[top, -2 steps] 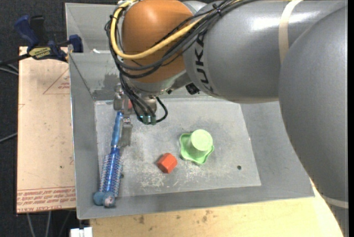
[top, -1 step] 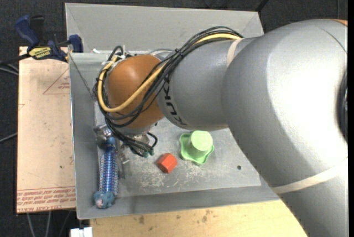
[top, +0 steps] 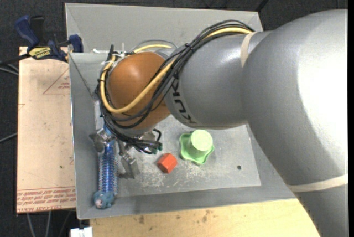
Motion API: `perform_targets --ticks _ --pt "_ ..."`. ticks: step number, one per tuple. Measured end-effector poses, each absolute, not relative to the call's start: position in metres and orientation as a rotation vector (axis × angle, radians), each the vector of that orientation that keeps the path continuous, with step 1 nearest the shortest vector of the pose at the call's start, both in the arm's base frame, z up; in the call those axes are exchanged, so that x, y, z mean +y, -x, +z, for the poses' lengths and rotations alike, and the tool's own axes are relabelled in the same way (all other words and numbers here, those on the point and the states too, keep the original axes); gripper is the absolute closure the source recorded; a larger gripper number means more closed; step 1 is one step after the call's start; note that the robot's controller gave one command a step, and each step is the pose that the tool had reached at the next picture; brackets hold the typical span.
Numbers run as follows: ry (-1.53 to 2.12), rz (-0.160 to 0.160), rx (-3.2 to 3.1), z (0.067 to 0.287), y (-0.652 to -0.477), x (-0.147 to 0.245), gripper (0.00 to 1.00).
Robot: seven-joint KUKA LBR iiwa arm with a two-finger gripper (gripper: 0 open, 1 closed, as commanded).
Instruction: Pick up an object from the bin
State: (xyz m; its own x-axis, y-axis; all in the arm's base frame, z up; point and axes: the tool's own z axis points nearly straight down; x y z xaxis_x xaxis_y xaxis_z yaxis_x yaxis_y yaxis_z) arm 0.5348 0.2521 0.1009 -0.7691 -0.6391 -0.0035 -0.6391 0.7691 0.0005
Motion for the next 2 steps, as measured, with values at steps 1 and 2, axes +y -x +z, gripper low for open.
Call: perform_targets --ticks 1,2 --pt "1.318 0.002 2.849 0.106 -0.532 0.253 0.0" --pt "1.779 -0.004 2.594 0.069 -0.524 0.243 0.0"
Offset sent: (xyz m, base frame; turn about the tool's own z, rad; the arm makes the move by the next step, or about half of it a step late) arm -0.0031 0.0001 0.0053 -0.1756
